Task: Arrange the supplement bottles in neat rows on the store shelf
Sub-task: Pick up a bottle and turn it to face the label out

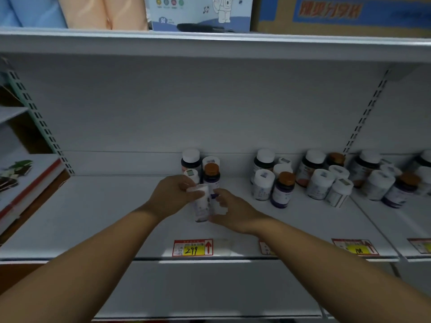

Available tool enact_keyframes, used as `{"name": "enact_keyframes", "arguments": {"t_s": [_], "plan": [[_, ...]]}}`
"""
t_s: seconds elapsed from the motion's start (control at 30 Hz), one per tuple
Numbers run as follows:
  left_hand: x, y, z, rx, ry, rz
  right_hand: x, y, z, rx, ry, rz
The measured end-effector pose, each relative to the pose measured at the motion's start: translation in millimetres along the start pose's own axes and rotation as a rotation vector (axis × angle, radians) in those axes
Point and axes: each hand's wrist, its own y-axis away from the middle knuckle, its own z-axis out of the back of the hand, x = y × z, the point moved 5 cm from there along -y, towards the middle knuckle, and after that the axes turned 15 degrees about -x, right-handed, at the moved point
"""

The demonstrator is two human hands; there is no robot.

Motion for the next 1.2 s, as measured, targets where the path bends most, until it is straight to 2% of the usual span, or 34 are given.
{"name": "enact_keyframes", "arguments": {"t_s": [0.1, 0.27, 0.4, 0.53, 0.73, 0.9, 1.03, 1.2], "plan": [[-24.5, 3.5, -7.7, 0.162, 0.247, 0.109, -0.2, 7.9, 16.4, -0.003, -0.117, -0.011], [-62.5, 7.2, -38.3, 0.365, 0.340, 0.123, -25.0, 30.8, 59.7, -0.012, -0.190, -0.115], [-95.3, 11.3, -76.7, 0.447, 0.409, 0.139, -53.7, 50.3, 93.7, -0.084, -0.275, -0.195], [-124.9, 19.5, -111.7, 0.464, 0.426, 0.152, -81.9, 63.9, 120.8, -0.121, -0.296, -0.214], [-181.8, 21.6, -166.1, 0.424, 0.427, 0.145, -133.3, 69.3, 183.0, -0.071, -0.308, -0.222], [-233.9, 23.9, -216.2, 0.392, 0.312, 0.062, -185.2, 70.1, 232.1, -0.023, -0.291, -0.169], [-249.8, 27.9, -230.4, 0.345, 0.104, -0.092, -208.5, 63.9, 240.8, 0.026, -0.128, -0.078], [-244.9, 38.8, -231.9, 0.362, 0.049, -0.048, -215.8, 63.6, 229.0, 0.014, 0.005, 0.035]]}}
